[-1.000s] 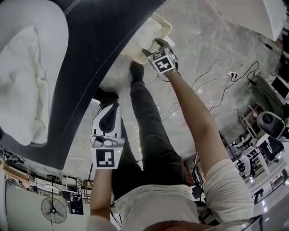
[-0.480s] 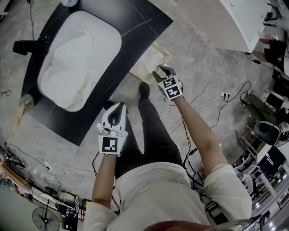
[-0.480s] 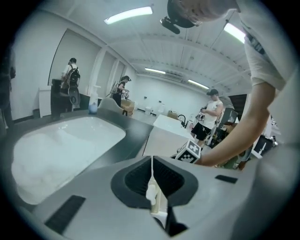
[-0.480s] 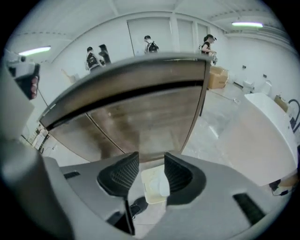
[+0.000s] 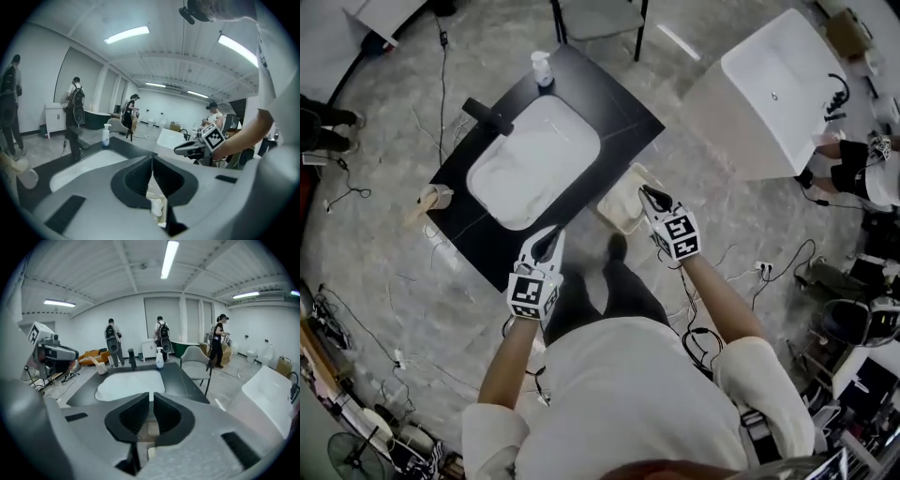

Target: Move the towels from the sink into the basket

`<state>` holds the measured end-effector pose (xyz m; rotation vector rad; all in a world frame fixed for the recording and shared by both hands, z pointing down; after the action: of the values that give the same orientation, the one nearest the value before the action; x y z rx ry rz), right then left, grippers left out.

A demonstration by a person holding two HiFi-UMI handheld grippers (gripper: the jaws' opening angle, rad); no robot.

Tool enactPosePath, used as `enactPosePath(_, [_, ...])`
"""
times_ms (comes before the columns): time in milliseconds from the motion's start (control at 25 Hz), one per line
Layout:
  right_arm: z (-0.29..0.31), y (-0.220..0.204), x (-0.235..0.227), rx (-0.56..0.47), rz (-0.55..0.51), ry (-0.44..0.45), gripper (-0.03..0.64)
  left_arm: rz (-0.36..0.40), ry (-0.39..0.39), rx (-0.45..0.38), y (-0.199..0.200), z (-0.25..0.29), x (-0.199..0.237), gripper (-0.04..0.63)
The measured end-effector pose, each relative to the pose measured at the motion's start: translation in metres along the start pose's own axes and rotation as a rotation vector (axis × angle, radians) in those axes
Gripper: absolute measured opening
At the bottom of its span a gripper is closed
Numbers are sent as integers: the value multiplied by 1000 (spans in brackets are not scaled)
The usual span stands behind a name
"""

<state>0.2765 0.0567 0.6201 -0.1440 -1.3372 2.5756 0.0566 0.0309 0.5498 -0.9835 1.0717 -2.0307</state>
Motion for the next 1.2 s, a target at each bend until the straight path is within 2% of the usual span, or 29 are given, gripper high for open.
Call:
enactPosePath(240, [-61,107,27,-178,-68,18,2,-1,52,-99,73,-63,-1,12])
enactPosePath(480, [-115,175,61,-275,-86,50,0,-3,124,-203,121,-133,-9,12])
enactPosePath(720, [-143,213,87,-352,-90,122,0,-8,229,-317,146,-180,3,13])
enactPosePath(880, [-155,226,94,-387,-101,121,0,-25,289,-356,151,-198,16,12])
enactPosePath(1200, [-149,236,98,-399,-111,129,0,-20,289,-371,155,-202,19,12])
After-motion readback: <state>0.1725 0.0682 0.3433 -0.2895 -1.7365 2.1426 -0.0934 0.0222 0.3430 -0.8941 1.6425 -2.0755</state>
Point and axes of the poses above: the fingertips, and each gripper's own axes: z forward along the fingers, x to its left, y out of its top, the point moved 2 cm from there along -z, backward along the fingers, and after that the axes turned 6 degrees about -z, right-handed, at the moved point
